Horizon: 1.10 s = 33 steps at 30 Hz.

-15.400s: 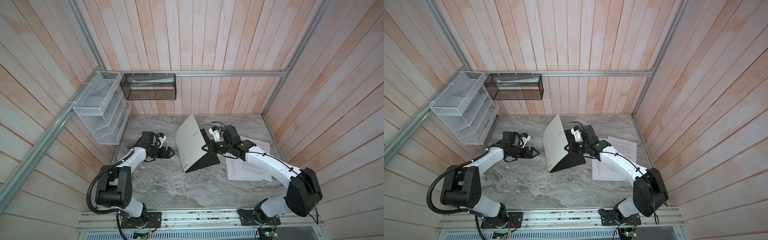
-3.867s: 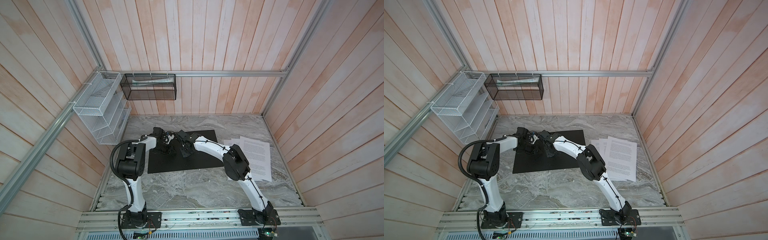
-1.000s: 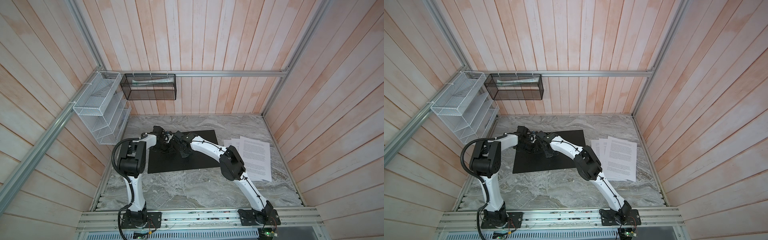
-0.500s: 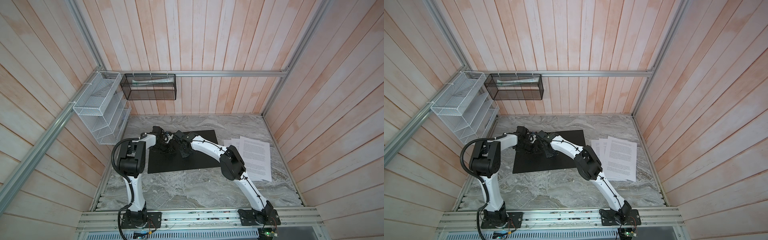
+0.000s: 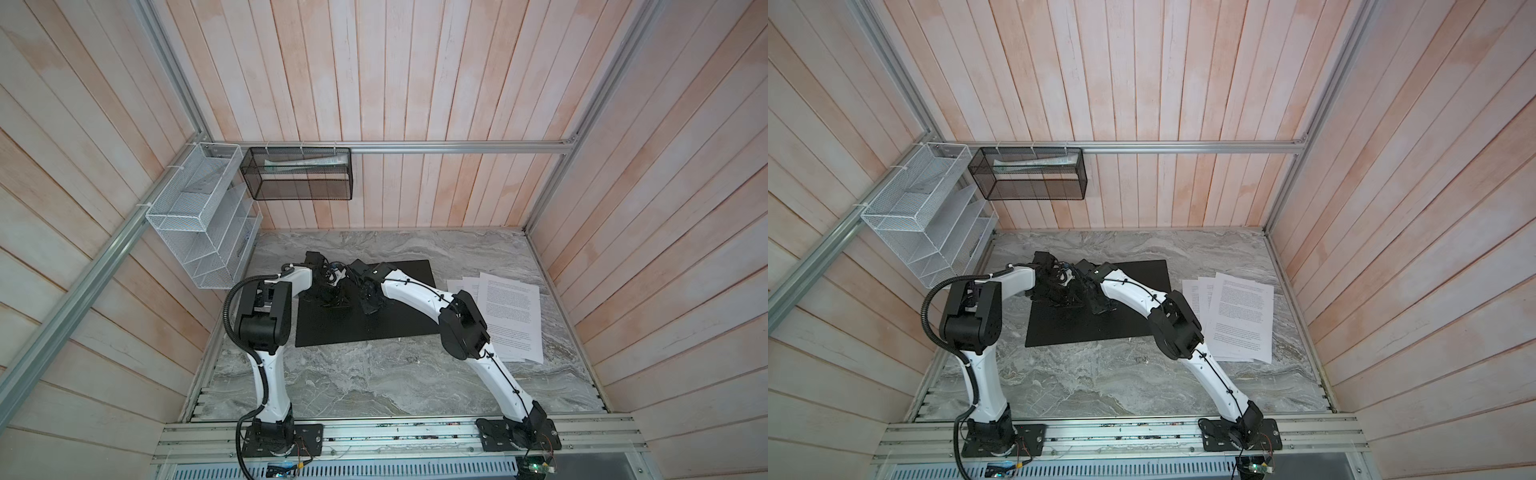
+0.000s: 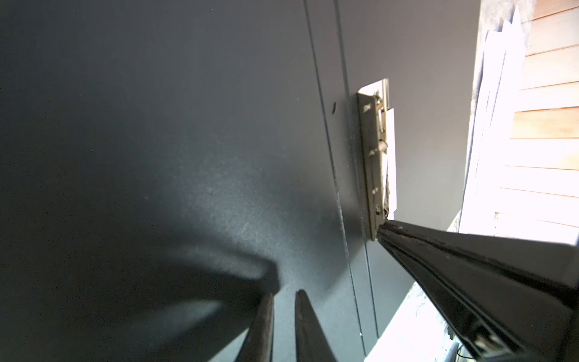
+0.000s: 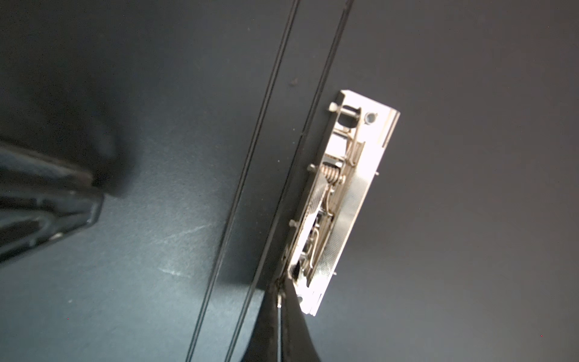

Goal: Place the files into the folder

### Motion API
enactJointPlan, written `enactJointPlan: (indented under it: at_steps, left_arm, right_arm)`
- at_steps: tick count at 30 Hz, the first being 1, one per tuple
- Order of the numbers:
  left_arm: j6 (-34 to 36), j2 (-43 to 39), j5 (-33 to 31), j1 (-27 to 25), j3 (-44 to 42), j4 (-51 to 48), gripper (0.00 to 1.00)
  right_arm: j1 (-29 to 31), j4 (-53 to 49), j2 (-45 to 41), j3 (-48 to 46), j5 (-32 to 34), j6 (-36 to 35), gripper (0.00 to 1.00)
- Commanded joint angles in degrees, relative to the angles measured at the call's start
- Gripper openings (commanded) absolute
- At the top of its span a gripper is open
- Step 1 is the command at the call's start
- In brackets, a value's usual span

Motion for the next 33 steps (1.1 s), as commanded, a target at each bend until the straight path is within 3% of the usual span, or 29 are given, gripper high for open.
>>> enactJointPlan:
  at_steps: [1,33]
  left_arm:
    - [0.7,2.7,-6.4,0.6,-0.6,-4.3,0.18]
    - [0.7,3.1,-8.2,0.9,-0.8,-4.8,0.18]
  right_arm:
    - [-1.6,-4.1,5.5,-2.7,-0.5,0.7,0.01]
    - [-2.8,-3.4,2.0,-2.2,3.5,0.6,0.01]
